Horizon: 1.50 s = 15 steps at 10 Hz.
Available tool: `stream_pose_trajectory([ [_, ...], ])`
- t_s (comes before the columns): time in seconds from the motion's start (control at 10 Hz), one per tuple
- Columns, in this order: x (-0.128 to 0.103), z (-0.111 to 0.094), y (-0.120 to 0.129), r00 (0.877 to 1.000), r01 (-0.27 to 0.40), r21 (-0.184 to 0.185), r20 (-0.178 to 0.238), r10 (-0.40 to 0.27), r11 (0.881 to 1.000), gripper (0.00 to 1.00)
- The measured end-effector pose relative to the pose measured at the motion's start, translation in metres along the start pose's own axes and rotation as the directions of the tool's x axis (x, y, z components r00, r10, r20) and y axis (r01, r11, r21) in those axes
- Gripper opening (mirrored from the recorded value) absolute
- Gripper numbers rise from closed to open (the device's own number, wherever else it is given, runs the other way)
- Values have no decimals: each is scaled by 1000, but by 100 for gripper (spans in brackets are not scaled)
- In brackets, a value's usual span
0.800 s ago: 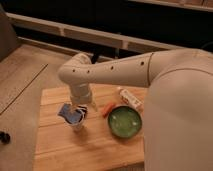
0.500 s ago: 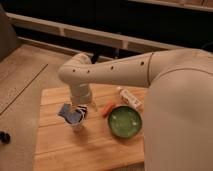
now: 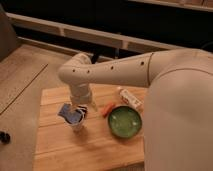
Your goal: Pick up the ceramic bowl
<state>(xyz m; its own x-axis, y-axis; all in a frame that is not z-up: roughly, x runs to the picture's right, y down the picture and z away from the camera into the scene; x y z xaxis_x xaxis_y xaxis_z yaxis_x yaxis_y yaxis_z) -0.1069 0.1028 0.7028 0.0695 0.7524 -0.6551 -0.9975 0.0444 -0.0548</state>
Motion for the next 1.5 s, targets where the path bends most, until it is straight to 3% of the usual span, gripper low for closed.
stream_pose_trajectory([
  [1.2, -3, -1, -2, 1000, -1, 3, 15, 1, 1000, 65],
  [1.3, -13, -4, -9, 998, -10, -6, 54, 11, 1000, 65],
  [1.4, -30, -12, -20, 992, -21, -28, 123, 25, 999, 65],
  [1.5, -49, -27, -33, 976, -13, -54, 217, 25, 998, 65],
])
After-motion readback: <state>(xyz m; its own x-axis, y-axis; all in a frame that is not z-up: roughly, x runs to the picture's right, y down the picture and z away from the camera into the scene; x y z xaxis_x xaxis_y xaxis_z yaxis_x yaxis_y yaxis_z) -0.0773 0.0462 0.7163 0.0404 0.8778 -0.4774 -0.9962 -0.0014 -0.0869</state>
